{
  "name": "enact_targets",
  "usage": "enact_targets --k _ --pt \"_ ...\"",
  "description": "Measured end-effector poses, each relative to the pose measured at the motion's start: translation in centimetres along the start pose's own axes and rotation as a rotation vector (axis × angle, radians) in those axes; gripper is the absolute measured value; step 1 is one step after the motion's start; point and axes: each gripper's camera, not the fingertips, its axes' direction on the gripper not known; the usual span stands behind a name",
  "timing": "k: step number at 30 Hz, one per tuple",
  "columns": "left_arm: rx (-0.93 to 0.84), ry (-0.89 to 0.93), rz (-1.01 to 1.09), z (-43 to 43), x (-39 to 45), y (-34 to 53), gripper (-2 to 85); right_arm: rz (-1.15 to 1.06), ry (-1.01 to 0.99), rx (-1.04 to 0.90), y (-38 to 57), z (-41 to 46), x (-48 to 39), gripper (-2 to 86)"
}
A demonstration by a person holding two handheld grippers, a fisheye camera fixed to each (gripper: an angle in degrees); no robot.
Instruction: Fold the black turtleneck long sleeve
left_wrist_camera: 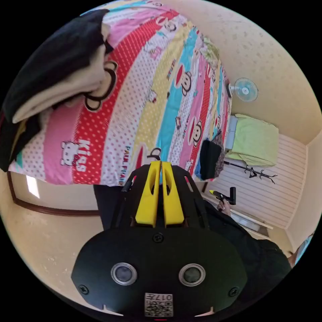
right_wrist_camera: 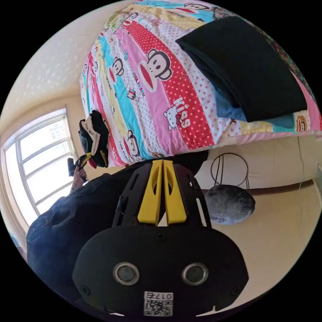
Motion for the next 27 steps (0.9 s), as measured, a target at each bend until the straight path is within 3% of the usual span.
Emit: enact_targets --k 5,12,15,20,23,25,27 --pt "0.306 0.109 -0.045 -8.8 -3.9 3.4 2.2 -0.339 -0.06 -0.046 -7.0 7.1 -14.6 3.9" --pt "0.449 0.175 -0.028 -16.5 -6.7 8.5 -0.1 -0.761 0.143 -0.295 -12.4 26.6 -40.4 8.0" --pt "0.456 0.147 -0.003 -18.9 -6.4 10.9 -0.6 -0.875 0.3 -0.271 -12.7 34.9 -49.3 8.5" --pt "0.49 0.121 0.027 -20.8 -5.6 14.4 -0.1 -0.87 0.493 0.019 -14.0 44.1 -56.3 10.5" --pt "0.546 0.163 -0.01 -20.6 -5.6 15.7 1.2 -0.767 0.596 -0.072 -16.1 50.4 -55.4 9.2" --pt "0.569 0.227 -0.021 -20.3 -5.6 15.6 2.7 -0.709 0.56 -0.159 -16.3 52.7 -54.5 6.1" --pt "0.596 0.308 -0.031 -20.6 -5.2 14.9 4.8 -0.807 0.381 -0.071 -13.0 51.9 -55.0 4.3"
